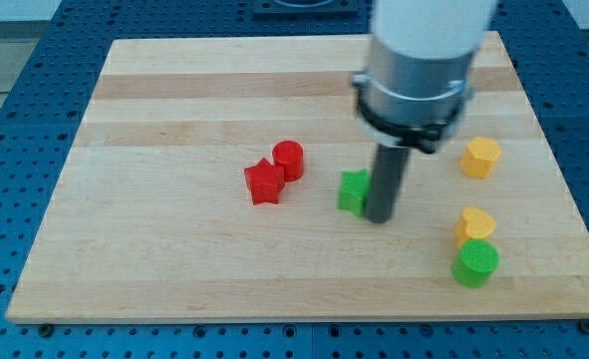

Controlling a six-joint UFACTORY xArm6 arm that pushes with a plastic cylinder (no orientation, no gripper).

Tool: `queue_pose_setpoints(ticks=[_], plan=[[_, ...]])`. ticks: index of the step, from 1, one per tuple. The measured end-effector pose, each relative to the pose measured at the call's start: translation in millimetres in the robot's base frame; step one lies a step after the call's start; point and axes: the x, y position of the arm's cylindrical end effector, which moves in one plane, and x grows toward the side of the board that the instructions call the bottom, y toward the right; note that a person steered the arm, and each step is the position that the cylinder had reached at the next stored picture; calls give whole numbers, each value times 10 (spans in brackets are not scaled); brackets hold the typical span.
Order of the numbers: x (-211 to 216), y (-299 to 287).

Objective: Push the green star into the red blocks

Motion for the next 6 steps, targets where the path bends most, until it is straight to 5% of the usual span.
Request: queue_pose_setpoints(ticks=[2, 4, 6], plan=[[-52, -568], [11, 85], [-489, 319]])
